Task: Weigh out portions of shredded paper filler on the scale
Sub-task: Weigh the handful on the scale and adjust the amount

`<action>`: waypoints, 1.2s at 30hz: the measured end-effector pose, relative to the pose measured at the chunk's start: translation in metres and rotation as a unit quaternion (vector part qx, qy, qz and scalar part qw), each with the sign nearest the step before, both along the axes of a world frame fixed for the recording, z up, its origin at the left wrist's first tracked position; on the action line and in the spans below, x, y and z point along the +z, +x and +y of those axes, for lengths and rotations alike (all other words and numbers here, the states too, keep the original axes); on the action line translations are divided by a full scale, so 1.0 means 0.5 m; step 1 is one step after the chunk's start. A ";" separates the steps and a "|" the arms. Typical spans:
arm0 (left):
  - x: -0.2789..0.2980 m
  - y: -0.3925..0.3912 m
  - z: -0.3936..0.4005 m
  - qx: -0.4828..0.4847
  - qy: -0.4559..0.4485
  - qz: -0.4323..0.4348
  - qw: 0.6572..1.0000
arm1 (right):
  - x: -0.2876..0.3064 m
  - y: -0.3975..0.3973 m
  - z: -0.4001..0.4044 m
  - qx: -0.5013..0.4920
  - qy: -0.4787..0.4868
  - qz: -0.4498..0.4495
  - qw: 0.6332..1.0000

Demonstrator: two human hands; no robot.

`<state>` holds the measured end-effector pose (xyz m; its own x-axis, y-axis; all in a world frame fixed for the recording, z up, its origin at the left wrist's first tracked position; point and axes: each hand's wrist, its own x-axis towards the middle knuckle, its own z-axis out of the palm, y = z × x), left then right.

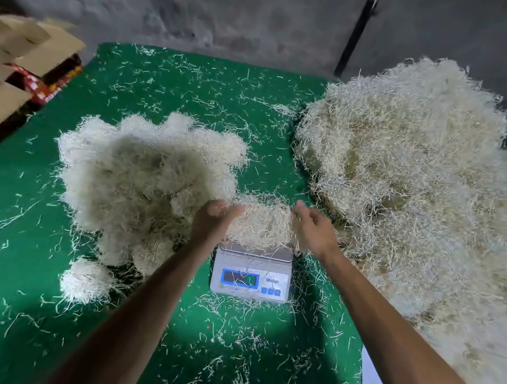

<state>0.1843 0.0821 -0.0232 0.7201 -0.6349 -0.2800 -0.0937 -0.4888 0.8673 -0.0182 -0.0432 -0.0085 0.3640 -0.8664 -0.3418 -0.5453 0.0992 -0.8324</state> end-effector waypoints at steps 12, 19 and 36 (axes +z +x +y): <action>0.030 -0.056 0.140 0.019 -0.069 0.091 0.993 | -0.003 -0.083 0.106 -0.033 -0.045 -0.009 0.998; 0.033 -0.078 0.180 0.036 -0.056 0.136 0.988 | -0.014 -0.104 0.140 -0.046 -0.020 -0.005 0.999; 0.041 -0.068 0.090 0.028 -0.043 0.033 0.998 | -0.028 -0.059 0.078 -0.078 -0.038 -0.029 0.996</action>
